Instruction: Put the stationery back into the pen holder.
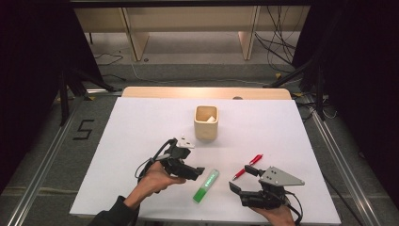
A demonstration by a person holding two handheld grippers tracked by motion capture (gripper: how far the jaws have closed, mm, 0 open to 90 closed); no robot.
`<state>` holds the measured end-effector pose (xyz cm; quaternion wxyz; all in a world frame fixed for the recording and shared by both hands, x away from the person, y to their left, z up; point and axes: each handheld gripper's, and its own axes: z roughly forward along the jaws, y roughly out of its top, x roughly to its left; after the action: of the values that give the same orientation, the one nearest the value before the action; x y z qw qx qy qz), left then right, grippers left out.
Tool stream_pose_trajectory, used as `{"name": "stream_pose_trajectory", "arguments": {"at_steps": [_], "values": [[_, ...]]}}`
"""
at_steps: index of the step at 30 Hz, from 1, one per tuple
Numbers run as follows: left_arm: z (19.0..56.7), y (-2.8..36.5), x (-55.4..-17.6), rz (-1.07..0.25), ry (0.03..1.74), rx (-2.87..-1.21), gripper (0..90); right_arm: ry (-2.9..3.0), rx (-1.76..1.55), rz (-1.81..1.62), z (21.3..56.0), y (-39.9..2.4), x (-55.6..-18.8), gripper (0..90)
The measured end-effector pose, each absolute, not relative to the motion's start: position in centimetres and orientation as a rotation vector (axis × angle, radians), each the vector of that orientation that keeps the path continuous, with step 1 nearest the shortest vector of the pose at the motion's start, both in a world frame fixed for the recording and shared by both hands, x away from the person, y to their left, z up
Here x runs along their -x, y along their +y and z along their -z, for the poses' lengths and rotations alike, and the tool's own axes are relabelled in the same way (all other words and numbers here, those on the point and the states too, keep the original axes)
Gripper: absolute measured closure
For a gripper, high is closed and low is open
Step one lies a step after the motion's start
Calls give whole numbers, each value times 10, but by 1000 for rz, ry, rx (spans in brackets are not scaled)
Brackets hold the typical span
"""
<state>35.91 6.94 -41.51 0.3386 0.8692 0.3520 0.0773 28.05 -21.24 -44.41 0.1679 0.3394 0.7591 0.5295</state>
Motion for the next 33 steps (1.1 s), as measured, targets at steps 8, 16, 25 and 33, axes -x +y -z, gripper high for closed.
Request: {"name": "stream_pose_trajectory", "arguments": {"at_steps": [8, 16, 25, 33], "values": [[433, 54, -350, -172, 913, -2349, 206, 2160, -966, -1501, 444, -213, -281, 207], [447, 41, -344, -144, 912, -2402, 206, 2162, -970, -1498, 445, -212, -281, 208], [455, 35, -341, -125, 929, -2446, 250, 2167, -970, -1492, 445, -212, -281, 208], [461, 28, -339, -111, 929, -2479, 292, 2168, -969, -1489, 445, -212, -281, 208]]}}
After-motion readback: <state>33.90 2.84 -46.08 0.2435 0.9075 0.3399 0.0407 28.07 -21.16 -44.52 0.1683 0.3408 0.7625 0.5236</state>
